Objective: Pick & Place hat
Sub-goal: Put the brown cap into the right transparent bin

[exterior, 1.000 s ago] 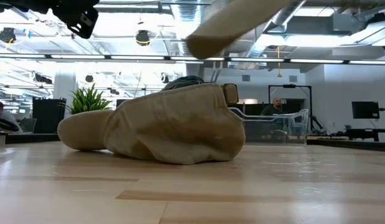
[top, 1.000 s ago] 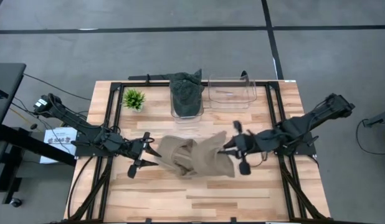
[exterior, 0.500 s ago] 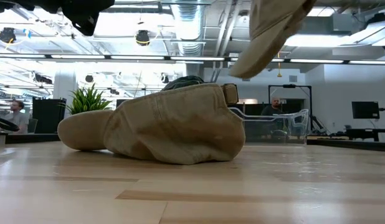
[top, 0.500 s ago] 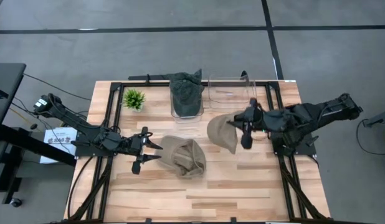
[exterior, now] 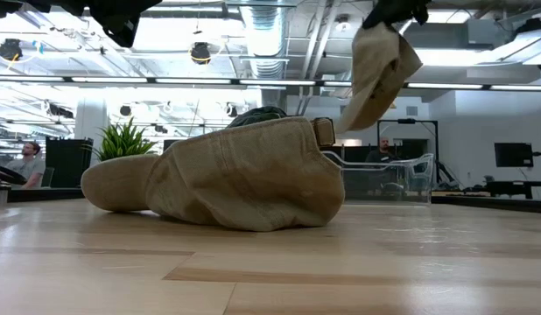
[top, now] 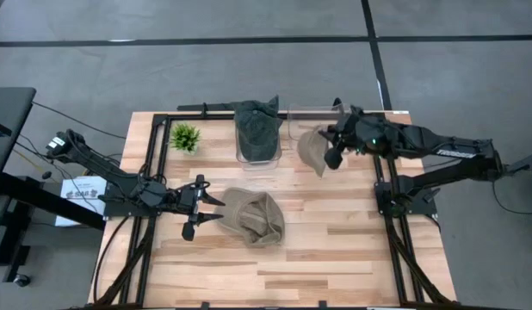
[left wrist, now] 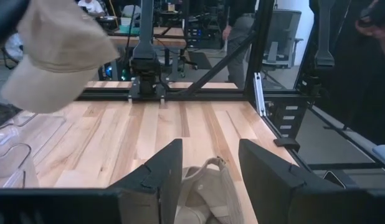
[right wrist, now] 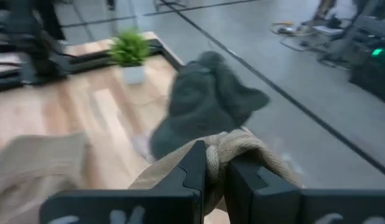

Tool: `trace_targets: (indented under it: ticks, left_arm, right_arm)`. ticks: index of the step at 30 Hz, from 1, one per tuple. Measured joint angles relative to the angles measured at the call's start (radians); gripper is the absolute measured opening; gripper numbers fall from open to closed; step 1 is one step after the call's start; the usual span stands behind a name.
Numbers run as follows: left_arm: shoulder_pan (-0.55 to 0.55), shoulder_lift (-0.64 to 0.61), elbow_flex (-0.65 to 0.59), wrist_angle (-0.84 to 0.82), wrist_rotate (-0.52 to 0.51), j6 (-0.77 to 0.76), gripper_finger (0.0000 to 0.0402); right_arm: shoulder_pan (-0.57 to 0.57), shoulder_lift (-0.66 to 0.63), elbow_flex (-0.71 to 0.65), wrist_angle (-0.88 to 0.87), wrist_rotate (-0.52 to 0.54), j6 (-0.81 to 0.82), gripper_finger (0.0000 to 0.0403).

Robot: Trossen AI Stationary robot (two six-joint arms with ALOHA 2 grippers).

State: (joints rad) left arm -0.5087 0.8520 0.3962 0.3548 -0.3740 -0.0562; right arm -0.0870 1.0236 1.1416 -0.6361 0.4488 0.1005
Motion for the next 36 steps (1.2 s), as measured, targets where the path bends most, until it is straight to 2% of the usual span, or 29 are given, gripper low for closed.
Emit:
trace_targets:
  ticks: [6,14,20,25,28,36]
  left_arm:
    - [0.0,0.0,0.0,0.005,0.0,0.0,0.0154]
    - [0.0,0.0,0.0,0.005,0.0,0.0,0.0154]
    - [0.0,0.005,0.0,0.007,0.0,0.0,0.0154]
    - [0.006,0.044,0.0,0.019,0.0,0.047,0.0154]
    - [0.029,0.072,0.0,0.064,0.0,0.075,0.0154]
    - [0.125,0.113,0.001,0.132,0.0,0.077,0.0154]
  right_arm:
    - [-0.207,0.005,0.0,0.0,-0.203,-0.112,0.0017]
    - [-0.53,0.011,0.0,0.001,-0.728,-0.314,0.0017]
    - [-0.794,0.017,0.0,0.002,-1.015,-0.472,0.0017]
    - [-0.961,0.069,0.0,0.003,-1.23,-0.596,0.0017]
    - [-1.004,0.123,0.0,0.0,-1.304,-0.649,0.0017]
    - [-1.041,0.27,0.01,-0.008,-1.316,-0.729,0.0017]
